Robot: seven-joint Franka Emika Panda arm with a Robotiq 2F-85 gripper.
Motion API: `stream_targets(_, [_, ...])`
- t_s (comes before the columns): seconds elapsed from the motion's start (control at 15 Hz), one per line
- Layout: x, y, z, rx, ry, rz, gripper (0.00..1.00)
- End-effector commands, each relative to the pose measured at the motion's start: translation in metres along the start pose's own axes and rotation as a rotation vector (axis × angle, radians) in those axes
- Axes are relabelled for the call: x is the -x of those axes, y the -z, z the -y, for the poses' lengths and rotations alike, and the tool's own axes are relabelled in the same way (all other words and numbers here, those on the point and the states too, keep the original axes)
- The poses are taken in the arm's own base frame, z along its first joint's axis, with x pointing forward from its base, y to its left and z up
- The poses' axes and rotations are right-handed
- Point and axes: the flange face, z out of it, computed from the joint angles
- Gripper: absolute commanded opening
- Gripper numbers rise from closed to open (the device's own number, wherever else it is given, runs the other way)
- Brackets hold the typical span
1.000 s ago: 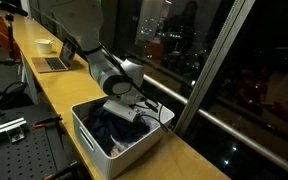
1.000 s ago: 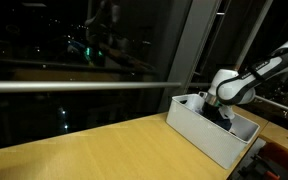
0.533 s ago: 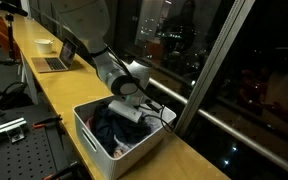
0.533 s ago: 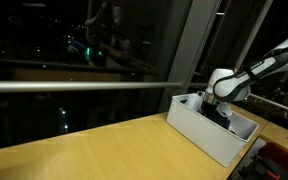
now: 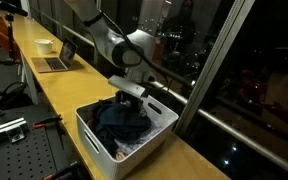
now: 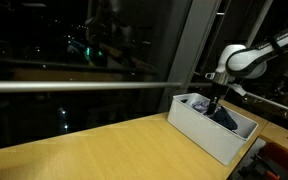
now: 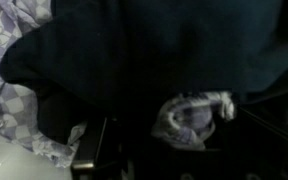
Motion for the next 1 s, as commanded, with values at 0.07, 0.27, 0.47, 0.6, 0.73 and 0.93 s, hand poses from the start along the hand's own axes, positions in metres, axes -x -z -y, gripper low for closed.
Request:
stream_targets(0.07, [-0.003,0.104,0.058,0.064,0.074,0.039,0.0])
stream_targets(0.27, [-0.019,0.164,0.109,0.139,0.128,0.058,0.0])
stream_targets(0.47, [-0.036,0.213,0.176,0.191,0.235,0.067,0.0])
stream_targets(0.6, [-0.046,0.242,0.225,0.236,0.309,0.072,0.0])
stream_targets(0.73, [-0.053,0.269,0.277,0.292,0.379,0.075,0.0])
stream_targets(0.93, [-0.059,0.304,0.355,0.388,0.479,0.086,0.0])
